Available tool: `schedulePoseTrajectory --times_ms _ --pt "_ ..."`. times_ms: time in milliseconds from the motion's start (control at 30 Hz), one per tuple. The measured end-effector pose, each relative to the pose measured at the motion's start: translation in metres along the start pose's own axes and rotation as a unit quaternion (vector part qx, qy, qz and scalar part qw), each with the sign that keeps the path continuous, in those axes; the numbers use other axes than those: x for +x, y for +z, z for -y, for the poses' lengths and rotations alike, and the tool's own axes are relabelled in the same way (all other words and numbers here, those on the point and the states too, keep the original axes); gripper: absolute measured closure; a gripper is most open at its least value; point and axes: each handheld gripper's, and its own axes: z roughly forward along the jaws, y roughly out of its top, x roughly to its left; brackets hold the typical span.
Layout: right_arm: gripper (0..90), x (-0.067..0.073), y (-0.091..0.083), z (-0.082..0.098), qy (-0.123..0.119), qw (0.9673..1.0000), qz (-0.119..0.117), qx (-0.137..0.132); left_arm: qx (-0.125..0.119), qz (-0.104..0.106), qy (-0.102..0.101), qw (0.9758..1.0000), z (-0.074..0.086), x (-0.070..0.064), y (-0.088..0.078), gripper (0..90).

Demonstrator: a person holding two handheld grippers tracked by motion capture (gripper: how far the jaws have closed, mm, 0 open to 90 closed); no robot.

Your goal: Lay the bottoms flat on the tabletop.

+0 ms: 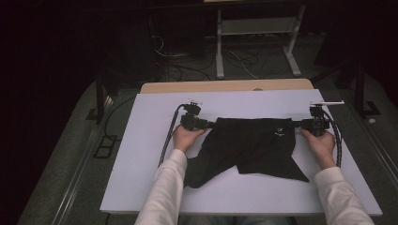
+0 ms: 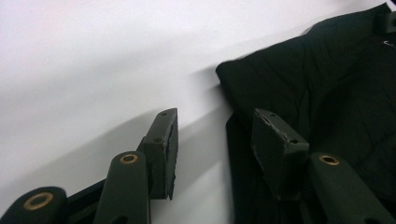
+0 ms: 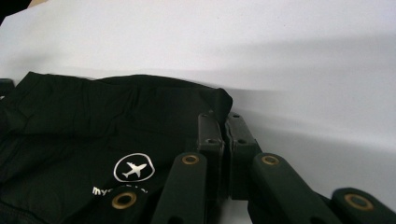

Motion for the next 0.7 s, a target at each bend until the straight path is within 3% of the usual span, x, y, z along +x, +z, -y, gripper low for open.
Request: schedulePoseTrajectory --times_ms 167,333,433,567,633,700 --pt "85.4 0.0 0.0 0.0 0.0 1.0 -0.002 0.0 -0.004 0.017 0.021 0.9996 -0.004 -0.011 0.013 53.2" --pt "85.3 0.001 0.0 0.0 -0.003 1.0 -0.002 -0.001 -0.002 0.01 0.032 0.9994 -0.008 -0.018 0.019 56.0" --pt "85.3 0.001 0.0 0.0 -0.003 1.0 -0.002 -0.001 0.004 0.008 0.044 0.999 -0.009 -0.021 0.022 63.7" --pt "85.3 0.001 0.001 0.0 -0.001 1.0 -0.004 -0.002 0.011 0.022 0.042 0.9988 -0.012 -0.022 0.024 82.2" --pt "85.3 0.0 0.001 0.0 0.0 1.0 -0.006 -0.001 0.009 0.018 0.042 0.9989 -0.013 -0.02 0.02 84.3" --pt "85.3 0.0 0.0 0.0 0.001 1.0 -0.009 -0.002 -0.01 0.022 0.032 0.9992 -0.015 -0.015 0.012 85.1"
